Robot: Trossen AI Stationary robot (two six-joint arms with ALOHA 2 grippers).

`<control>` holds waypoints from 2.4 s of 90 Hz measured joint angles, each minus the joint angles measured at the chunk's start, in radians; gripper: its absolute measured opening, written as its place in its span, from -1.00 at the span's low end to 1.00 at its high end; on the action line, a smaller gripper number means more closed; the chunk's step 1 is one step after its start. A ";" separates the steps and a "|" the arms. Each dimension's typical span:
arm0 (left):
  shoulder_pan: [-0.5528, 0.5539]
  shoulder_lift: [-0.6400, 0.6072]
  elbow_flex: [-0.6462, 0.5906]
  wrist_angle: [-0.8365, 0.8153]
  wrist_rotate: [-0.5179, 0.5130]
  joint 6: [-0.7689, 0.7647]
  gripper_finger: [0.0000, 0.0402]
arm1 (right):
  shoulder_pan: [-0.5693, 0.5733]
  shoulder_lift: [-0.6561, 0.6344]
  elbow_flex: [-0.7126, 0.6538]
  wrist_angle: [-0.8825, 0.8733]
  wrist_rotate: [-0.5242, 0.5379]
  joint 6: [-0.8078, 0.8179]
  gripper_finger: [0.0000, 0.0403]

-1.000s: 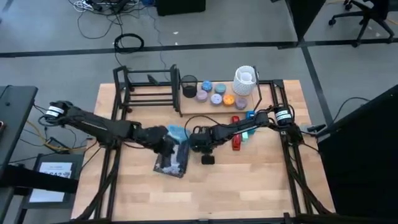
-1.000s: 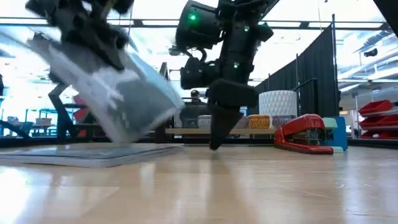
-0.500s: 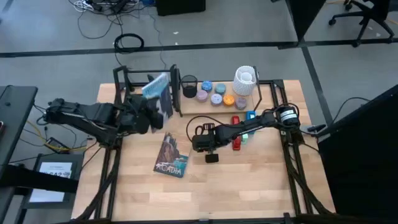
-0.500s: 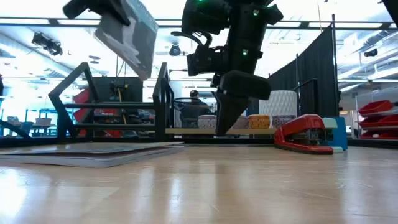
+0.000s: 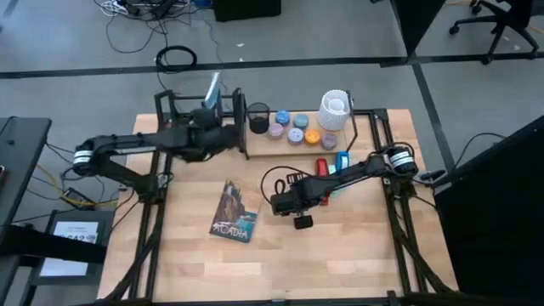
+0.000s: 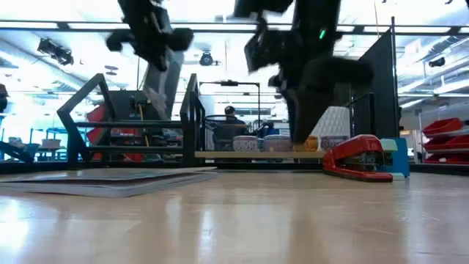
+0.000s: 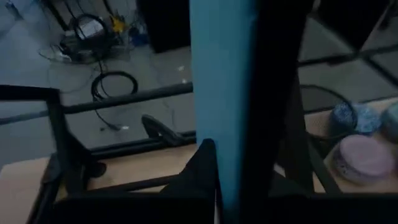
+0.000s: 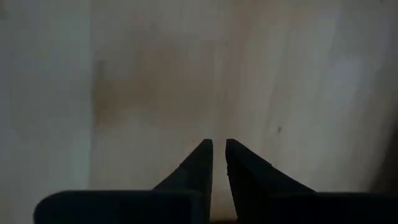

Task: Stock shelves
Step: Put the blue book on the bookshelf

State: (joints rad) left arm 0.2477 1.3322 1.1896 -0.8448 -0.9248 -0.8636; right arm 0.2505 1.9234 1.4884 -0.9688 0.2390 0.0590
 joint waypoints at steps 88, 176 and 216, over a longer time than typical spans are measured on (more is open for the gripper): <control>0.236 0.226 0.001 0.262 0.247 0.136 -0.53 | 0.180 -0.159 0.001 0.022 0.081 0.080 -0.90; 0.249 0.081 0.060 0.108 0.264 0.311 -0.20 | 0.125 -0.159 0.001 0.116 0.081 0.060 -0.90; 0.256 0.079 0.026 0.207 0.336 0.333 -0.46 | 0.127 -0.159 0.001 0.134 0.081 0.062 -0.90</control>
State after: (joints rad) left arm 0.5038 1.4110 1.2159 -0.6381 -0.5887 -0.5305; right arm 0.3771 1.7641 1.4895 -0.8345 0.3195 0.1207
